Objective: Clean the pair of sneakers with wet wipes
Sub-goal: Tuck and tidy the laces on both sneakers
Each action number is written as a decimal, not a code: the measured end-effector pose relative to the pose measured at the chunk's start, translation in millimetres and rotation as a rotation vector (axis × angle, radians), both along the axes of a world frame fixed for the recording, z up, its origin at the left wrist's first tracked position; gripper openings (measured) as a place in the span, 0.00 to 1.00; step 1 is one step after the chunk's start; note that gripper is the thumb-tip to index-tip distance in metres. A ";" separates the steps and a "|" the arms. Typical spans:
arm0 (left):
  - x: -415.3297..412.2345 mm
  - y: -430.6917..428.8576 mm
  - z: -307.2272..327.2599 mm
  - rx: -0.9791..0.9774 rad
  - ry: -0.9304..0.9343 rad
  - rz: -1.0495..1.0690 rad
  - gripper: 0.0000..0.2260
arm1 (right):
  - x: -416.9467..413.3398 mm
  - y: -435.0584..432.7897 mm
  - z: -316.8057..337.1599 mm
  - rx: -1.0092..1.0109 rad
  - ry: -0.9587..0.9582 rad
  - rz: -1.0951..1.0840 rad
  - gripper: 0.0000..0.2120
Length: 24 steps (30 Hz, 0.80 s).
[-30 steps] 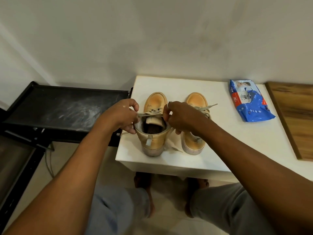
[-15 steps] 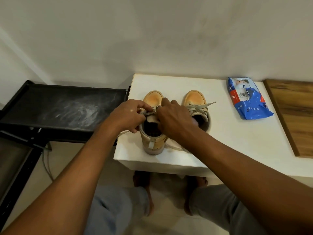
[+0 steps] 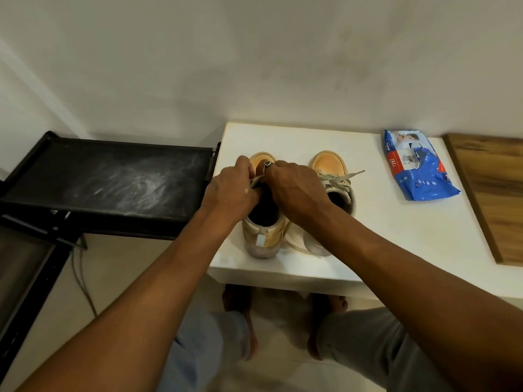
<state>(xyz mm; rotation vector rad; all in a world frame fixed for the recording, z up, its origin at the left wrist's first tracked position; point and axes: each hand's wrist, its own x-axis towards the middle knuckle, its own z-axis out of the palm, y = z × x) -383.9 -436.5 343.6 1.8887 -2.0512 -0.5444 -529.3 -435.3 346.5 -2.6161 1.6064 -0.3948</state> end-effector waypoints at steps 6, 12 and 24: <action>-2.4 -1.5 2.3 -0.128 -0.186 0.043 0.08 | 0.5 -0.8 -2.2 0.015 -0.013 0.021 0.09; -4.3 -5.0 -3.0 -0.172 -0.267 0.044 0.06 | -12.2 -10.2 -0.4 0.168 -0.109 -0.057 0.08; -16.0 -3.0 -10.9 -0.176 -0.294 0.052 0.09 | -9.4 -5.0 -9.4 0.160 -0.184 -0.172 0.12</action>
